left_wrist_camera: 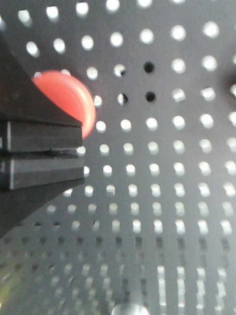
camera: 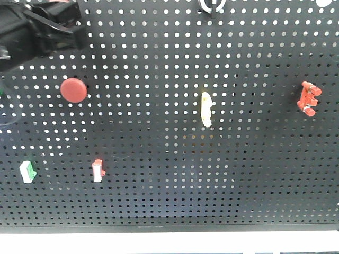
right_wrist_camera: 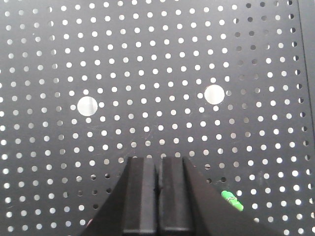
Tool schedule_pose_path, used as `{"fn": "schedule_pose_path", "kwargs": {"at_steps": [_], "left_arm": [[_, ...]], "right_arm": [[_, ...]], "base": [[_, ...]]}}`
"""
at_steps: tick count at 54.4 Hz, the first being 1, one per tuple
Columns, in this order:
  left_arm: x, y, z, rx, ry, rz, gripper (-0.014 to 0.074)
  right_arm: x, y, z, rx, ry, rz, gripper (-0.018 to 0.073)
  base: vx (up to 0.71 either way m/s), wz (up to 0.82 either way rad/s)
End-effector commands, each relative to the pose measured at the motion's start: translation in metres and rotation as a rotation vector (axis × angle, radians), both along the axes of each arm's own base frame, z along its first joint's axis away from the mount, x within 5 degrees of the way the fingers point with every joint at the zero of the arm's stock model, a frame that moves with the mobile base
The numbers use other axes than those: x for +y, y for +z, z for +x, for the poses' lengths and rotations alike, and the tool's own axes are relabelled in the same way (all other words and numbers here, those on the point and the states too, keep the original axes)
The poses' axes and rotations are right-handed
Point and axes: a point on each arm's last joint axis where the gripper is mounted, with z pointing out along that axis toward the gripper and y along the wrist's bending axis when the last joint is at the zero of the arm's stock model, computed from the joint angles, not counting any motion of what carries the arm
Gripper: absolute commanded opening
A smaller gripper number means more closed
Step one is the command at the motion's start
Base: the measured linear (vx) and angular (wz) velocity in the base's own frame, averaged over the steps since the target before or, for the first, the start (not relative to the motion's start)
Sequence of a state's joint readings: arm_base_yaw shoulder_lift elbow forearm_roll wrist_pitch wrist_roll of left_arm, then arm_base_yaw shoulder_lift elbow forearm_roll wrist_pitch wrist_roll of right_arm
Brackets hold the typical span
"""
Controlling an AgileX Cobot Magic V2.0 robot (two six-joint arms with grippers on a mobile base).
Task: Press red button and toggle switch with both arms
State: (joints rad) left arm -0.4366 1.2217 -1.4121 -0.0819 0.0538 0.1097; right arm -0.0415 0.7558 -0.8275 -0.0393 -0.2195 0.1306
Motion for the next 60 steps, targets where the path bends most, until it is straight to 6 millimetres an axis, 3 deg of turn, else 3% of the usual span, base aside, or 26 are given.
{"fn": "schedule_pose_path", "kwargs": {"at_steps": [1, 10, 14, 27, 39, 60], "left_arm": [[0.015, 0.031, -0.036, -0.104, -0.007, -0.049, 0.0002], [0.025, 0.037, -0.058, -0.115, 0.005, 0.007, 0.0002], [0.029, 0.041, -0.067, -0.125, 0.004, 0.001, 0.0002], [0.032, 0.041, -0.073, -0.104, 0.001, 0.012, 0.0002], [0.031, 0.035, -0.072, -0.051, -0.002, 0.048, 0.0002], [0.031, 0.036, -0.072, -0.089, 0.014, 0.093, 0.0002]], "right_arm": [[0.002, 0.019, -0.007, -0.119, 0.005, -0.043, 0.0000], [0.031, 0.022, -0.006, -0.210, 0.127, -0.277, 0.0000], [0.046, 0.023, 0.001, -0.193, 0.221, -0.293, 0.0000], [0.112, 0.050, 0.049, -0.107, 0.452, -0.313, 0.0000], [0.164, 0.076, 0.088, -0.041, 0.526, -0.319, 0.0000], [0.181, 0.089, 0.115, -0.001, 0.509, -0.309, 0.0000]], "base": [[0.00, 0.00], [0.00, 0.00], [0.00, 0.00], [0.00, 0.00], [0.00, 0.00], [0.00, 0.00]]}}
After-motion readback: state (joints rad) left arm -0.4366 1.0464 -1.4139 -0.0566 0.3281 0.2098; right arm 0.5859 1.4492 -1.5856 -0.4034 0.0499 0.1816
